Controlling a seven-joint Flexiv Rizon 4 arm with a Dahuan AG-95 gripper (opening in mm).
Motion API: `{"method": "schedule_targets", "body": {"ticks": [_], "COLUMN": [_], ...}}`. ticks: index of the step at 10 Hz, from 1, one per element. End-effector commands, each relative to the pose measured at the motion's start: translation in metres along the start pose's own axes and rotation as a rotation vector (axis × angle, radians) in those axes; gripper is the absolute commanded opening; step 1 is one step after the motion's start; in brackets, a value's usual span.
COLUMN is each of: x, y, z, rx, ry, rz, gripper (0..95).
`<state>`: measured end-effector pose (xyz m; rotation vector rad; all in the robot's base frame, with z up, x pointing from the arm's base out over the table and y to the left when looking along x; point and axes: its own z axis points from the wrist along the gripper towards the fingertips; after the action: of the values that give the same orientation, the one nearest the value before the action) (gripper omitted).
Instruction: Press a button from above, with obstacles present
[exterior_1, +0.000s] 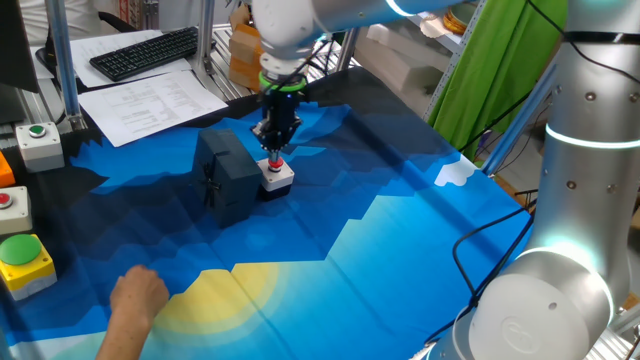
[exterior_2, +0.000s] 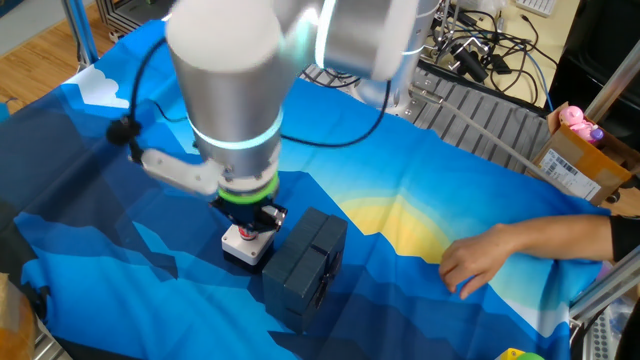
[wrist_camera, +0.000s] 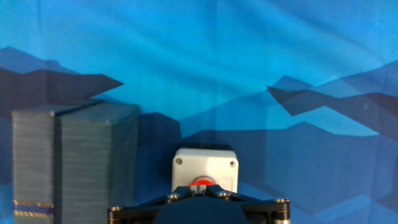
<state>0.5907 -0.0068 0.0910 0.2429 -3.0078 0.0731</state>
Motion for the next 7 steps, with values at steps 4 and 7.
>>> {"method": "schedule_targets", "body": {"ticks": [4, 7], "x": [-0.002, -0.002], "y": [0.009, 0.014], "z": [-0.016, -0.016], "rx": [-0.098, -0.106], "ry": [-0.016, -0.014], "rz": [0.076, 0.095], "gripper": [0.0, 0.0]}}
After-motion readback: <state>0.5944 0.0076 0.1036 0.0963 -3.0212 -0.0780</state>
